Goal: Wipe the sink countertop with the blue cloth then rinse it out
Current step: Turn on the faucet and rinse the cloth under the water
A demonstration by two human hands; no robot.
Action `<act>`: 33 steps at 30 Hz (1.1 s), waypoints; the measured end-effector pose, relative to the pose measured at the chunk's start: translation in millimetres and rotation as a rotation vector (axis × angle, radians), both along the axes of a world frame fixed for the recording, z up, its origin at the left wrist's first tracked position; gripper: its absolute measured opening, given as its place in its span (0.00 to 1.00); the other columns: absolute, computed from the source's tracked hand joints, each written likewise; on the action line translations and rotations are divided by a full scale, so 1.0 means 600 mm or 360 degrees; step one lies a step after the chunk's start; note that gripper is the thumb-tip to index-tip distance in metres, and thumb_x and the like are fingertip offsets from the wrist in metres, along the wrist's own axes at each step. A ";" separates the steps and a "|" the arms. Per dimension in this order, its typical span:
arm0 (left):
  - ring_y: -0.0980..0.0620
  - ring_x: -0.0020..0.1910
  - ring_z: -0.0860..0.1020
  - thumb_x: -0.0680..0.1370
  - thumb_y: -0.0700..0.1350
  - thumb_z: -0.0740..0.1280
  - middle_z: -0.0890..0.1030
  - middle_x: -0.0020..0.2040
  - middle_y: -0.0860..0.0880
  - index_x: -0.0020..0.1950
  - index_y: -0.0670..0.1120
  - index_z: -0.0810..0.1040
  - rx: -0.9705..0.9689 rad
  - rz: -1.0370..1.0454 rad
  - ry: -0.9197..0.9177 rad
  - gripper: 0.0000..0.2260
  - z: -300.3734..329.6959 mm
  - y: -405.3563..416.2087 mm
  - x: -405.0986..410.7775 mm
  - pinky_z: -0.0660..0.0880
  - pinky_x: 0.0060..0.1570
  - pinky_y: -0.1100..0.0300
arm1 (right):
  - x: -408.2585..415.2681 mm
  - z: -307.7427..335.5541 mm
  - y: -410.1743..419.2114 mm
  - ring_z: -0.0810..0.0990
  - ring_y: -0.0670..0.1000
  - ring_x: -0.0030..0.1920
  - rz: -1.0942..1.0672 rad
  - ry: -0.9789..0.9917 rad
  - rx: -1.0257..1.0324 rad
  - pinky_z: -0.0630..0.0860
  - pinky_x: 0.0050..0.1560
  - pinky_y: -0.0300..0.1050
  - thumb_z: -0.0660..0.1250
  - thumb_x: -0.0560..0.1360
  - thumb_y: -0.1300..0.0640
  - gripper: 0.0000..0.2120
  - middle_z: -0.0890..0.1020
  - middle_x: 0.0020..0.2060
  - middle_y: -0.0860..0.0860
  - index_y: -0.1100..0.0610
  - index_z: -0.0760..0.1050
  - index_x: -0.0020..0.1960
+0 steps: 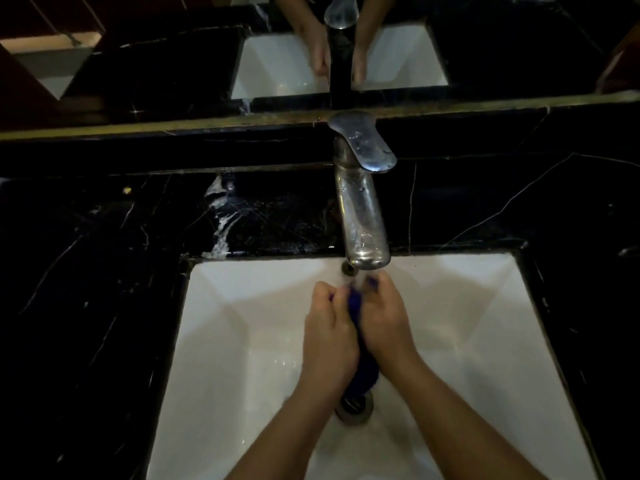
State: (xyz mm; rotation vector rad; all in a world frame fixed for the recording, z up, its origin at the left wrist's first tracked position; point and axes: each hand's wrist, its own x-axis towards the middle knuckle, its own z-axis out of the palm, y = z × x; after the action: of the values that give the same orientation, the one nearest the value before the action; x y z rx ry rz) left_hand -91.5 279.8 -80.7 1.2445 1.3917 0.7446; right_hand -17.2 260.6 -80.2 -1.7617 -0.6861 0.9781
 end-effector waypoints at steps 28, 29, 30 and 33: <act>0.41 0.55 0.83 0.79 0.41 0.67 0.76 0.66 0.46 0.74 0.59 0.68 -0.0861 0.0299 -0.1090 0.26 0.053 0.007 -0.033 0.83 0.43 0.48 | 0.048 0.027 -0.072 0.76 0.53 0.65 -0.0034 0.0514 -0.0170 0.78 0.62 0.58 0.65 0.72 0.32 0.32 0.72 0.70 0.45 0.38 0.63 0.73; 0.42 0.56 0.82 0.80 0.42 0.66 0.76 0.66 0.48 0.74 0.60 0.67 -0.0839 0.0255 -0.1048 0.25 0.055 0.009 -0.034 0.83 0.43 0.49 | 0.049 0.026 -0.068 0.78 0.54 0.63 -0.0032 0.0691 -0.0132 0.78 0.61 0.61 0.66 0.74 0.35 0.27 0.75 0.68 0.46 0.39 0.67 0.71; 0.44 0.56 0.81 0.81 0.44 0.65 0.75 0.65 0.50 0.74 0.61 0.66 -0.0759 0.0167 -0.0894 0.24 0.056 0.010 -0.036 0.83 0.44 0.51 | 0.051 0.026 -0.064 0.79 0.54 0.61 -0.0033 0.0723 -0.0089 0.79 0.60 0.61 0.67 0.76 0.40 0.23 0.77 0.66 0.47 0.40 0.69 0.69; 0.57 0.49 0.80 0.85 0.46 0.58 0.77 0.58 0.54 0.75 0.63 0.60 -0.0089 -0.0229 -0.0027 0.21 0.053 0.015 -0.045 0.78 0.47 0.65 | 0.056 0.020 -0.060 0.83 0.50 0.53 -0.0033 0.0378 -0.0081 0.83 0.52 0.50 0.66 0.80 0.56 0.23 0.77 0.63 0.50 0.42 0.67 0.71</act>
State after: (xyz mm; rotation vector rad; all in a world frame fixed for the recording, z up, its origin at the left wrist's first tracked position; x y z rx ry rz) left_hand -118.4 288.7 -49.2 1.2765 1.2860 0.6118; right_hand 16.5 224.5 -68.0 -1.6583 -0.4947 1.1769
